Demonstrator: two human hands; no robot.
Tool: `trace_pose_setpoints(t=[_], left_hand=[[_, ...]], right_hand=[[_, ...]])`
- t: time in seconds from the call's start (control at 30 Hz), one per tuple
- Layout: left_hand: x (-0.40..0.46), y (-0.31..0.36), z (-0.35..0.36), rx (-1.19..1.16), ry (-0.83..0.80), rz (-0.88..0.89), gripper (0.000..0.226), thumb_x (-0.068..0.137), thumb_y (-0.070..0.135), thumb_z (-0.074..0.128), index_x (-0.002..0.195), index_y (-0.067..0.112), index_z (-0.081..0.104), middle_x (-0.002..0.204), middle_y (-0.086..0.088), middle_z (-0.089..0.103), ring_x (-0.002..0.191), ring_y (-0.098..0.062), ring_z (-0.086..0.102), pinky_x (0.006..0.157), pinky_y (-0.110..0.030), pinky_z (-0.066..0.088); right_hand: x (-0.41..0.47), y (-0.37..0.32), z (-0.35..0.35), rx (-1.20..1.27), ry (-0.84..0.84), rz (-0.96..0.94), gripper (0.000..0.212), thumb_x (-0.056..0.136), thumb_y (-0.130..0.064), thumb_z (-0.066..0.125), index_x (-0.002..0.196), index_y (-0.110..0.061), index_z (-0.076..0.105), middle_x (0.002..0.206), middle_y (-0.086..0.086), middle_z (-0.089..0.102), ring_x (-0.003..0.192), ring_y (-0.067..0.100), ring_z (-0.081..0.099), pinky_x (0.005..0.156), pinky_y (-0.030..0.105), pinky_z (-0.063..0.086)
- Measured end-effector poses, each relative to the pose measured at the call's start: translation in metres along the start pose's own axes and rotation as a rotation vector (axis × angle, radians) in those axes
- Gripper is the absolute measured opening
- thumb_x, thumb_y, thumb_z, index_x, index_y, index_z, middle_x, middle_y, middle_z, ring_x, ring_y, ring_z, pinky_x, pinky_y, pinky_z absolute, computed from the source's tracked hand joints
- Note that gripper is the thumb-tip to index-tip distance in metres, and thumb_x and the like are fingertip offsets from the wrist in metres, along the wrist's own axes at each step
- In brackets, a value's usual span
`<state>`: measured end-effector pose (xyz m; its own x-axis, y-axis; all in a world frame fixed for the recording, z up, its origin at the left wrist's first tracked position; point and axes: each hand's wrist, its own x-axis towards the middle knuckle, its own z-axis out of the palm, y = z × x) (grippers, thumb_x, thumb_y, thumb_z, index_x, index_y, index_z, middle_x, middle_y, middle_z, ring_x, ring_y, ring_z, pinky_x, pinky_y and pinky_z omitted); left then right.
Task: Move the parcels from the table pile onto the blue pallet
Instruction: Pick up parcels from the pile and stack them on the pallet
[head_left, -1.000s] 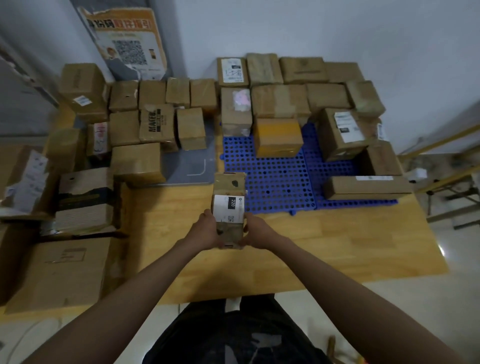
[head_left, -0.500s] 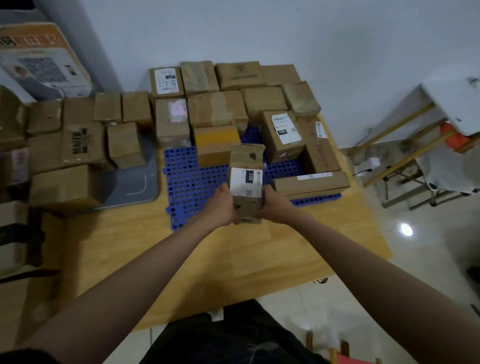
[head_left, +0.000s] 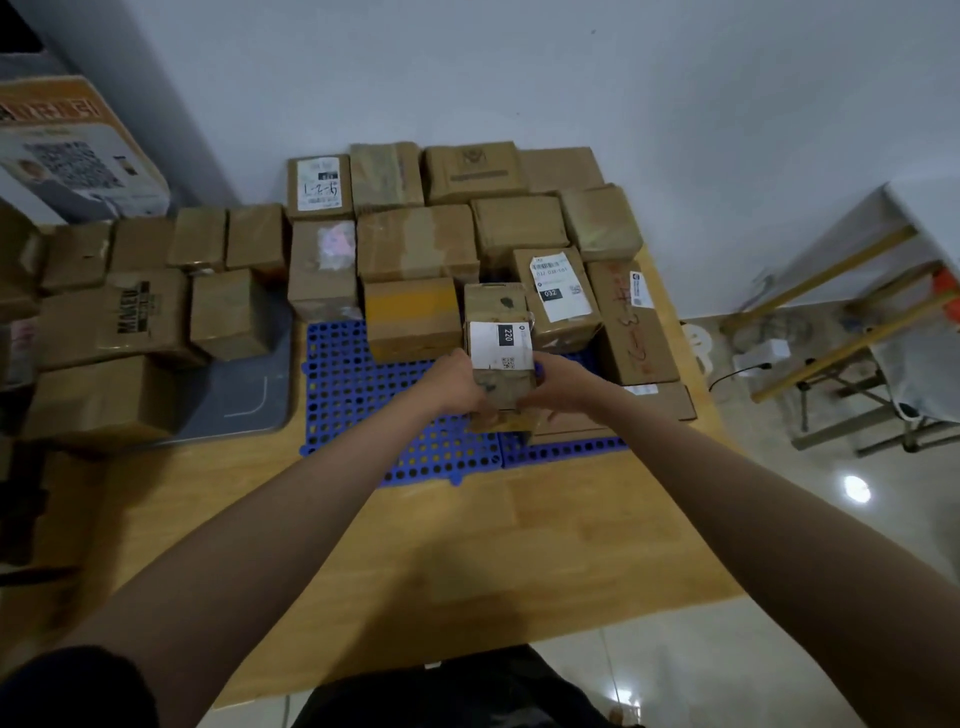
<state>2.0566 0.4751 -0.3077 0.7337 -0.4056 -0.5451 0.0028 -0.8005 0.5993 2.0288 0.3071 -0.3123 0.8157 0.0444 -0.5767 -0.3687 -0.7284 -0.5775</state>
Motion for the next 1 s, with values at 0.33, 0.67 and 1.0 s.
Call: trace_pose_setpoints(t=[0.33, 0.67, 1.0], left_hand=[[0.041, 0.005, -0.006, -0.089, 0.045, -0.117, 0.051, 0.070, 0.015, 0.085, 0.116, 0.013, 0.064, 0.114, -0.005, 0.066, 0.096, -0.020, 0.061, 0.077, -0.032, 0.053], [0.074, -0.008, 0.012, -0.142, 0.151, -0.232, 0.060, 0.073, 0.017, 0.083, 0.123, 0.003, 0.052, 0.125, -0.012, 0.057, 0.109, -0.027, 0.058, 0.079, -0.035, 0.053], [0.090, -0.021, 0.028, -0.014, 0.054, -0.148, 0.075, 0.079, 0.022, 0.078, 0.142, 0.008, 0.041, 0.136, -0.017, 0.044, 0.126, -0.033, 0.044, 0.096, -0.042, 0.048]], right_hand=[[0.042, 0.004, -0.026, 0.024, -0.141, 0.041, 0.053, 0.079, -0.001, 0.073, 0.129, -0.009, 0.056, 0.112, 0.007, 0.064, 0.091, 0.020, 0.066, 0.069, 0.029, 0.059], [0.075, 0.017, -0.011, -0.036, 0.003, 0.072, 0.039, 0.082, 0.004, 0.066, 0.120, 0.000, 0.060, 0.120, 0.017, 0.064, 0.110, 0.030, 0.060, 0.092, 0.041, 0.054], [0.092, 0.028, 0.012, -0.184, -0.055, 0.019, 0.045, 0.095, -0.031, 0.057, 0.137, -0.014, 0.052, 0.137, 0.011, 0.057, 0.124, 0.031, 0.054, 0.100, 0.037, 0.043]])
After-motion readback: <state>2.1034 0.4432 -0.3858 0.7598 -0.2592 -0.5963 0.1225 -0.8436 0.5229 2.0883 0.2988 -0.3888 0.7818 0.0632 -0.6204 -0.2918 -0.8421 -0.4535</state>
